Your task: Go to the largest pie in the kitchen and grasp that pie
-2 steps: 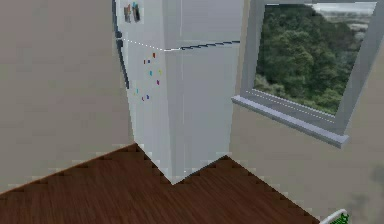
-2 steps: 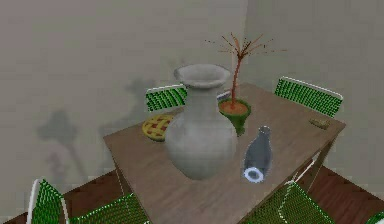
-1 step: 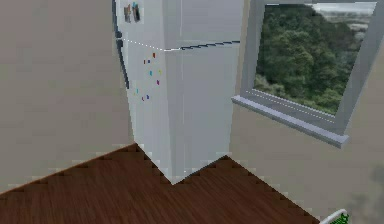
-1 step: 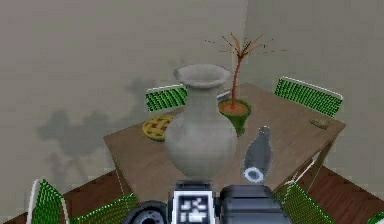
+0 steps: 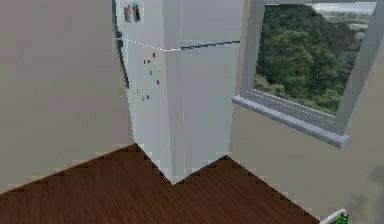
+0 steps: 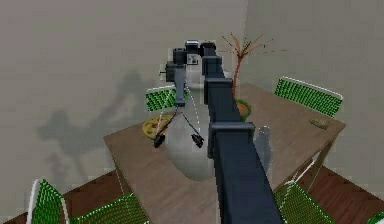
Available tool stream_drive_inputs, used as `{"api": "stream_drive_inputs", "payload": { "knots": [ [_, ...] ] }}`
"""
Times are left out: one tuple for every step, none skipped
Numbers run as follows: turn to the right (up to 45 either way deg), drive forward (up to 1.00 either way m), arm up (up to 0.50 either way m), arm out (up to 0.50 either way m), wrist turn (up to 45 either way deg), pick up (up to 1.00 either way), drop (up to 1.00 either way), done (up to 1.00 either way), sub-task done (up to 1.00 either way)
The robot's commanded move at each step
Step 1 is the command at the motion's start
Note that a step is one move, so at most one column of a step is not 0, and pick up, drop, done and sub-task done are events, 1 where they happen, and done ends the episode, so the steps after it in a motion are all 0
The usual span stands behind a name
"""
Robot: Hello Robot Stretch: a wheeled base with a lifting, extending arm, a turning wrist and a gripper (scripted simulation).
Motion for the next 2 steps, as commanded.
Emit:
{"api": "stream_drive_inputs", "payload": {
  "knots": [
    [0.0,0.00,0.00,0.00,45.0,0.00,0.00,0.00,0.00],
    [0.0,0.00,0.00,0.00,45.0,0.00,0.00,0.00,0.00]
  ]
}}
